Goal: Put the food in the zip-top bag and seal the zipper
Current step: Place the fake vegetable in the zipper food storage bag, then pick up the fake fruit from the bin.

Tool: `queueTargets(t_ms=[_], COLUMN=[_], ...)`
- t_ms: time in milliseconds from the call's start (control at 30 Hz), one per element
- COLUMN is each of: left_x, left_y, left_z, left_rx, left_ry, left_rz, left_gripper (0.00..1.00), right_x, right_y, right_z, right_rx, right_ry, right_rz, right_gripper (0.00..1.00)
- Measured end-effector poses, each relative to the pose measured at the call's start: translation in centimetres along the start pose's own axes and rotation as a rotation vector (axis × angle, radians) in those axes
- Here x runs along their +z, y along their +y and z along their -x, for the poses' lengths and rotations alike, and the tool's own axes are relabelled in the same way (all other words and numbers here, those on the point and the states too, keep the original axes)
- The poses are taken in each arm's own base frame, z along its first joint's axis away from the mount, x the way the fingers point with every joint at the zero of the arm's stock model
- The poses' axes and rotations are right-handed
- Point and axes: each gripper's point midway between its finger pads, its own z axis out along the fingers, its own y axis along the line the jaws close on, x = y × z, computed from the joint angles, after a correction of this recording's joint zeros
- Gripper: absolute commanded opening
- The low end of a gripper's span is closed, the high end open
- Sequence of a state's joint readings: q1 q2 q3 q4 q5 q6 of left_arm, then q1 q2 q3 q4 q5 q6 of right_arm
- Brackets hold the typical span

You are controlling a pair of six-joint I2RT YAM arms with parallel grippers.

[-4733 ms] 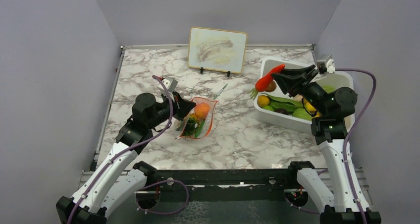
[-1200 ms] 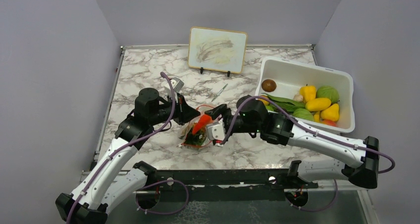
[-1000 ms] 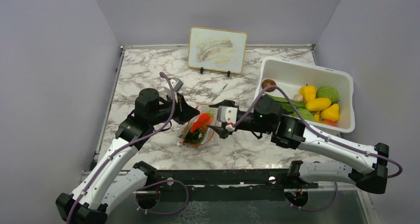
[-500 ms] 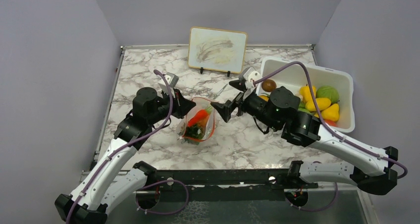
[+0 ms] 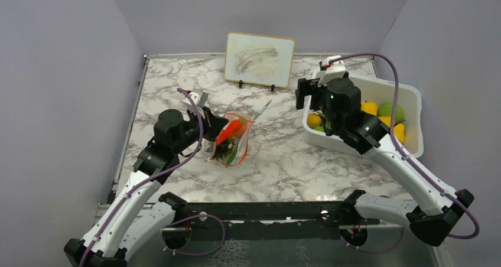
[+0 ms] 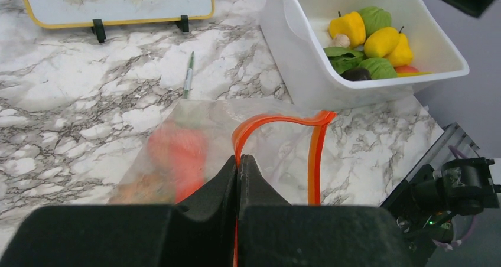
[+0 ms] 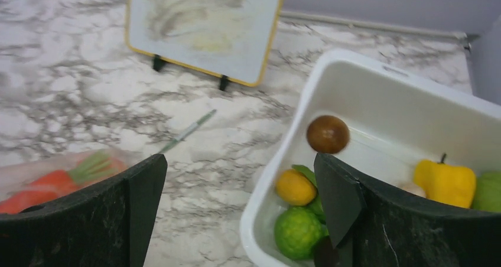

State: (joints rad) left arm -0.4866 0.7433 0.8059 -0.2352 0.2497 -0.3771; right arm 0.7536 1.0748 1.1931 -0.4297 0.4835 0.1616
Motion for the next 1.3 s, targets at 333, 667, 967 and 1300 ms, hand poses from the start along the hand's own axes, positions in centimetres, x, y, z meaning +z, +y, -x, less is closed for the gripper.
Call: queueTargets(t_ms=[333, 667, 967, 1300], left_x=[0.1, 0.1, 0.5, 0.5], left_y=[1.1, 0.8, 0.7, 1.0], left_z=[-3.4, -3.1, -3.6, -3.5], left_rx=[0.015, 0.039, 0.043, 0.057], left_ry=[0.030, 0.016, 0.037, 0.033], left_rz=[-0.002, -0.020, -0.026, -0.018], left_gripper=[0.00, 0.00, 0.00, 0.00], right_x=[4.8, 3.1, -0.3, -1.0], right_y=[-14.3, -23.0, -29.1, -31.4], right_z=[-8.4, -13.2, -17.0, -20.3], right_rx=[0.060, 0.086, 0.208, 0.426], right_ry=[0.296, 0.444, 0.504, 0.469], right_rz=[-0.458, -0.821, -1.020, -1.172], right_gripper=[0.91, 0.92, 0.93, 0.93])
